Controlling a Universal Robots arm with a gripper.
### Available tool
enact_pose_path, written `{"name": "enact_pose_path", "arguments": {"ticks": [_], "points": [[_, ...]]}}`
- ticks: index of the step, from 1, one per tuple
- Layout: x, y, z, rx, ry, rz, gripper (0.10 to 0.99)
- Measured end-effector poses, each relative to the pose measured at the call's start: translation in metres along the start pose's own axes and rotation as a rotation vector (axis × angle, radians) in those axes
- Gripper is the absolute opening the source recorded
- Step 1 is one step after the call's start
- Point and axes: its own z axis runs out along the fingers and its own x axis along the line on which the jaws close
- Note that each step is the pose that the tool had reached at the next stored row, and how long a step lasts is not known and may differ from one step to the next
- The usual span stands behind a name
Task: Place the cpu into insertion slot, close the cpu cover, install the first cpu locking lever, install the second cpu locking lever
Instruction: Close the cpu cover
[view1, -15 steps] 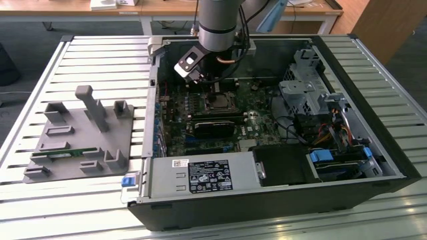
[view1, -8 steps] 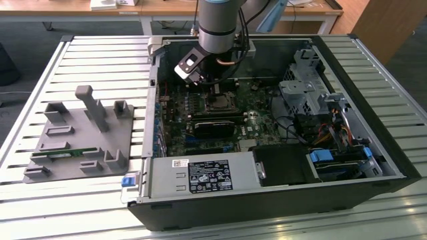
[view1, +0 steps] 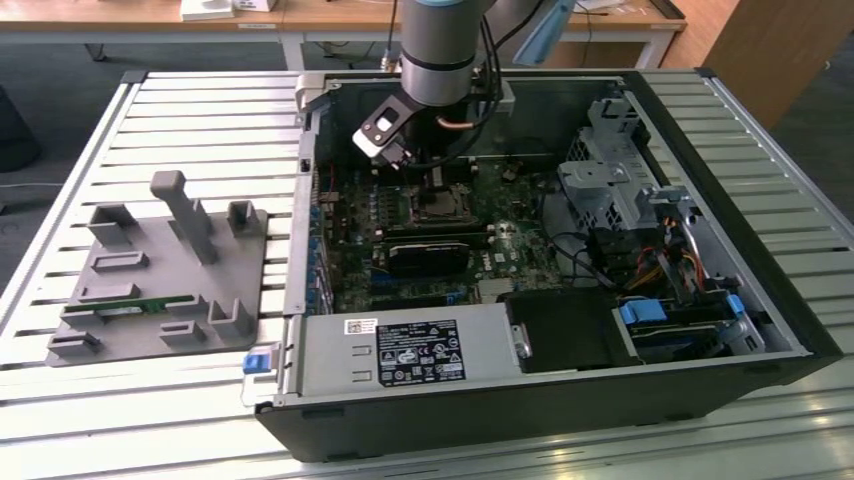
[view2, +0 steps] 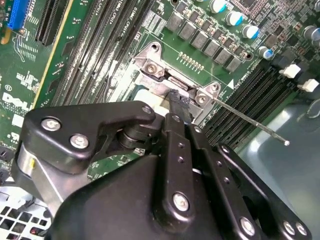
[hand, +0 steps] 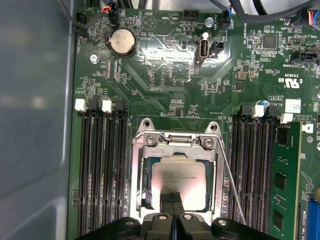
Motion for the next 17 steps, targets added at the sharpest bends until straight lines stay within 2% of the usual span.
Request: {"name": "enact_pose_path", "arguments": {"ticks": [6, 17], "points": [[0.0001, 0.0001, -0.0082, 0.0, -0.0001, 0.0, 0.106], [0.0001, 0.0012, -0.0082, 0.0, -0.0001, 0.0, 0.106]]}}
